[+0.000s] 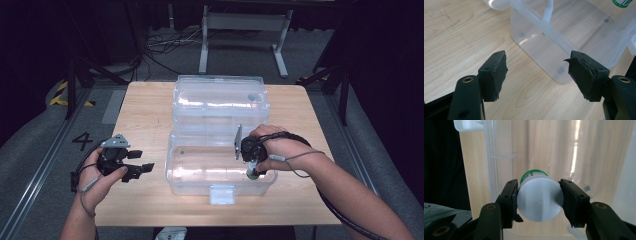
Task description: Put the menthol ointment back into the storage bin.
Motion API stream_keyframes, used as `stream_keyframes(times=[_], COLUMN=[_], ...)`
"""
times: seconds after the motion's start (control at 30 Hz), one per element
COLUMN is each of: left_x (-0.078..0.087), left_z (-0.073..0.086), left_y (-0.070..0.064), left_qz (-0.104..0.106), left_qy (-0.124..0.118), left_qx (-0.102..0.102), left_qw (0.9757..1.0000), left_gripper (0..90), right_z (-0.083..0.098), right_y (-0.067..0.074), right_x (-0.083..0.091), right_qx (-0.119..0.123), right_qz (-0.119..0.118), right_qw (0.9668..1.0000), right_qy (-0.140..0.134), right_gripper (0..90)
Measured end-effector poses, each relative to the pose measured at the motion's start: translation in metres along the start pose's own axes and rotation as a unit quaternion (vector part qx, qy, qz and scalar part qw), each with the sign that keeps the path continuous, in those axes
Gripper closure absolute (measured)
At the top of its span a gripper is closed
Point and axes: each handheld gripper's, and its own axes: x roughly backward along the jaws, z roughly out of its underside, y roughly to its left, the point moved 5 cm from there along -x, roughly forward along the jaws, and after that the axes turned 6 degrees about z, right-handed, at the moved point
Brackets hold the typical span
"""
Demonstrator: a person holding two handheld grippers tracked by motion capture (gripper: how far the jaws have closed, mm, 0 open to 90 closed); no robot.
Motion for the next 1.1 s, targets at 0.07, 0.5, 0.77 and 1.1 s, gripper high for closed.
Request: stream_keyframes(times=[0.07,0.5,0.77,1.1], left_x=[0.000,-0.001,-0.001,-0.002], left_z=[0.000,0.001,0.001,0.001], left_y=[0.000,0.001,0.002,0.002], left_qz=[0.000,0.001,0.000,-0.001], left_qy=[0.001,0.002,0.002,0.003], left_qx=[0.000,0.002,0.002,0.001], left_qw=[1.0000,1.0000,1.0000,1.0000], left_gripper=[31.6,31.6,31.5,31.6], right_z=[0.000,0.006,0.007,0.009], right_y=[0.001,0.000,0.000,0.000], right_x=[-0.005,-0.025,-0.035,-0.046], right_qx=[0.001,0.001,-0.001,-0.004], right_qz=[-0.004,-0.019,-0.027,-0.032], right_qw=[1.0000,0.9996,0.9993,0.9991], right_qy=[0.004,0.019,0.024,0.029], right_gripper=[50.6,50.6,50.6,50.6])
